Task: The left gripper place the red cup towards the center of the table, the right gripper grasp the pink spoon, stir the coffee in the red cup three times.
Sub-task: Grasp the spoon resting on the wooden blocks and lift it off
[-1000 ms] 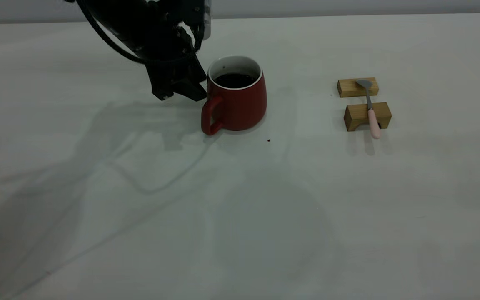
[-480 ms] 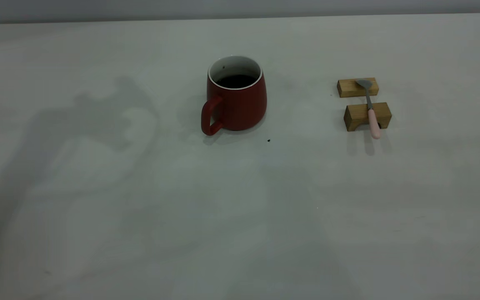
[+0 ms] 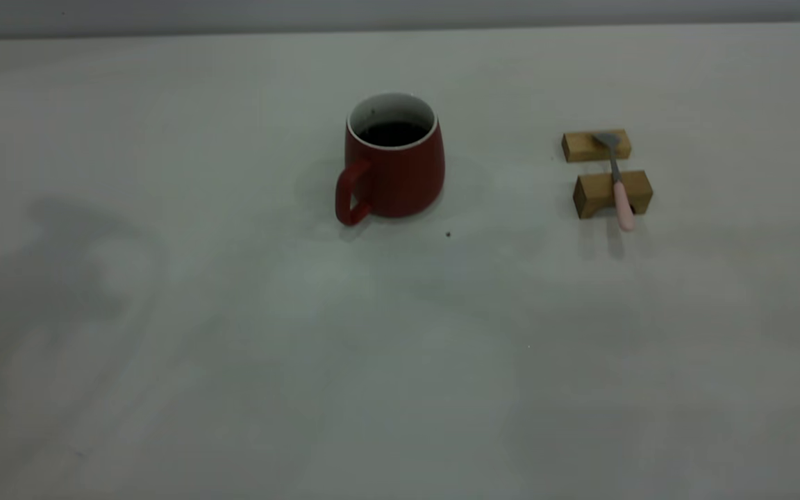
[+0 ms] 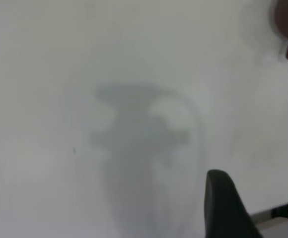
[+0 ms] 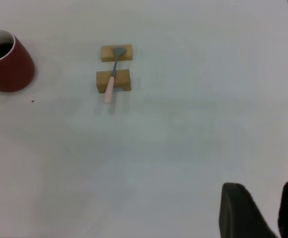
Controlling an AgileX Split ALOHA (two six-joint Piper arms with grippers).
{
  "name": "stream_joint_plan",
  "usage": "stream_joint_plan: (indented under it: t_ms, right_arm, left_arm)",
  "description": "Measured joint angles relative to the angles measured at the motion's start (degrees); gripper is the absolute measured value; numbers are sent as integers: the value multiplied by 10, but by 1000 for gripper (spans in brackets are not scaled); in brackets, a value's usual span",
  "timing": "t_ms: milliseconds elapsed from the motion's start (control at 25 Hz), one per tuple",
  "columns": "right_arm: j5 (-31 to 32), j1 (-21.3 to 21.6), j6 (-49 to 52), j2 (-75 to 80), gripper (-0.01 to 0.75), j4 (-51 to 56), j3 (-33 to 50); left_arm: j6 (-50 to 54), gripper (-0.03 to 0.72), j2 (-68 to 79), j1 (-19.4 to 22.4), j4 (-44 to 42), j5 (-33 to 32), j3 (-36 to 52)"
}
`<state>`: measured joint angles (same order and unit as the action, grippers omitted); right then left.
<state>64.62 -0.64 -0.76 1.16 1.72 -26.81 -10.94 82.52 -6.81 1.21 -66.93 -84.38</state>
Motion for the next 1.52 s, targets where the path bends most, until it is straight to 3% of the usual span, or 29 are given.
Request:
stream_joint_plan:
  t_ms: [440, 720, 880, 1280, 1520]
  right_arm:
    - [0, 0, -1, 0, 238, 0, 0]
    - [0, 0, 0, 0, 238, 0, 0]
    - [0, 0, 0, 0, 238, 0, 0]
    - [-6, 0, 8, 5, 245, 26, -6]
    - [-77, 0, -1, 108, 330, 99, -31]
  left_arm:
    - [57, 409, -279, 0, 10, 1, 356]
    - [95, 409, -459, 0, 7, 27, 517]
    - [109, 409, -554, 0, 10, 33, 562]
    - [109, 409, -764, 2, 10, 31, 565]
    - [109, 409, -835, 51, 10, 25, 565]
